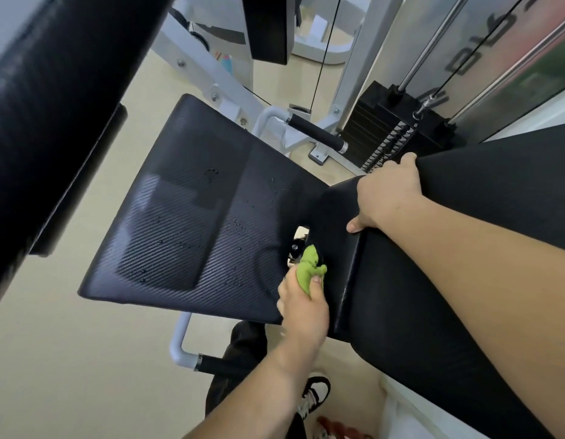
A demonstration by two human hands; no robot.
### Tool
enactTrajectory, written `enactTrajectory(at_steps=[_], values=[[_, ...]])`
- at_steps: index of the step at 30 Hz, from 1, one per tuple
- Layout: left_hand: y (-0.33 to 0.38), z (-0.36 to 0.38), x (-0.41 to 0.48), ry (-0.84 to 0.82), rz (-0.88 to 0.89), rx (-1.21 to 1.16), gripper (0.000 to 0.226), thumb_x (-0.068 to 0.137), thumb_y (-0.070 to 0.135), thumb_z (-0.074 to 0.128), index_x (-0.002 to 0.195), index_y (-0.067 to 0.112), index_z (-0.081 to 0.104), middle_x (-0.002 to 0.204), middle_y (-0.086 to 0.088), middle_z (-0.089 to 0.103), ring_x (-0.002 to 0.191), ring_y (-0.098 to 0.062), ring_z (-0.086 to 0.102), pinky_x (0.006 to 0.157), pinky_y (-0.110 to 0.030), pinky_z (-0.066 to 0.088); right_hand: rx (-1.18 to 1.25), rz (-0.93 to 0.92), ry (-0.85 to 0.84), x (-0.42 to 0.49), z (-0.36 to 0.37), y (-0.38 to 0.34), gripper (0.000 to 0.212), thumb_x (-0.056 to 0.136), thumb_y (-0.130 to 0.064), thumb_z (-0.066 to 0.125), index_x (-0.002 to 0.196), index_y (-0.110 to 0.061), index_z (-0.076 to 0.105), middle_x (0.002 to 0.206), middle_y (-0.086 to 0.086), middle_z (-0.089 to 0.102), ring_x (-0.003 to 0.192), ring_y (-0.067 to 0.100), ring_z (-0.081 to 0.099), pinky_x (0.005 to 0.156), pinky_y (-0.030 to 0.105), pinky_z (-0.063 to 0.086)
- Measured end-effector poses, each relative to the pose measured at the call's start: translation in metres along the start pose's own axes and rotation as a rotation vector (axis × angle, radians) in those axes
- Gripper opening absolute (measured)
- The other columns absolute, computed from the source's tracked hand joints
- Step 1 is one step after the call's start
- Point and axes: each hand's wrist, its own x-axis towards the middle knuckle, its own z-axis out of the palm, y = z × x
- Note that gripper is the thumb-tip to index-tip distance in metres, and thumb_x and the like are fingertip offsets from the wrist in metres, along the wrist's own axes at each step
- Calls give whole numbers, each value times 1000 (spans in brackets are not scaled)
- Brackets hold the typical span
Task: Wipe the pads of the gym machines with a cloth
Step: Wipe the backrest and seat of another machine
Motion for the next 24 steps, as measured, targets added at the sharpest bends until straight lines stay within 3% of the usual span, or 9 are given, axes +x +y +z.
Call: enactTrajectory(at_steps=[3,6,8,10,12,16,19,21,24], values=[[2,-5,-48,53,-34,44,35,103,36,53,137,42,44,137,1,43,108,-19,38,105,-39,30,-7,-11,-5,-4,-1,-2,84,74,-87,57,125,-21,63,126,7,67,124,30,56,115,55,27],[17,-16,-68,-70,49,9,26,102,39,53,120,56,45,126,11,45,115,-16,44,109,-40,34,20,-45,-19,-5,-4,4,74,81,-81,56,122,-20,63,123,5,68,121,27,58,113,50,29],[39,-21,-48,-91,120,-93,25,102,41,53,110,64,46,121,16,54,116,-9,52,108,-41,42,89,-91,-53,-2,-12,14,54,92,-62,56,123,-20,65,122,4,68,116,26,61,108,45,34],[66,-19,-14,-20,241,-150,25,104,38,53,116,59,49,121,16,60,114,-4,57,106,-38,47,176,-130,-127,7,-27,29,37,94,-40,56,123,-18,65,121,4,67,105,26,62,96,42,42],[88,-12,16,-63,421,-86,32,104,32,56,132,45,49,129,17,56,120,3,51,109,-28,42,261,-143,-190,16,-39,42,34,92,-31,57,122,-17,64,121,6,66,100,28,61,83,39,46],[100,15,55,-268,581,153,48,103,20,58,147,30,41,138,28,36,122,36,18,101,7,10,422,-150,-292,42,-41,67,44,85,-40,67,119,-14,69,114,8,67,100,31,64,88,34,53],[102,27,99,-189,529,112,44,100,19,57,144,24,48,140,9,50,135,5,38,117,-15,24,502,-45,-289,47,-35,73,54,77,-57,68,117,-22,66,117,1,67,109,30,66,88,35,48],[128,32,127,-176,380,114,33,100,23,57,132,29,55,128,4,58,127,-17,51,113,-34,39,455,-28,-259,44,-28,74,54,86,-61,63,127,-26,62,128,0,64,117,28,63,89,41,47],[189,40,151,-374,358,166,24,99,23,61,123,27,62,119,1,68,116,-20,63,98,-32,48,458,-64,-170,36,-26,73,45,95,-59,55,122,-25,64,114,-1,65,107,25,63,82,38,45]])
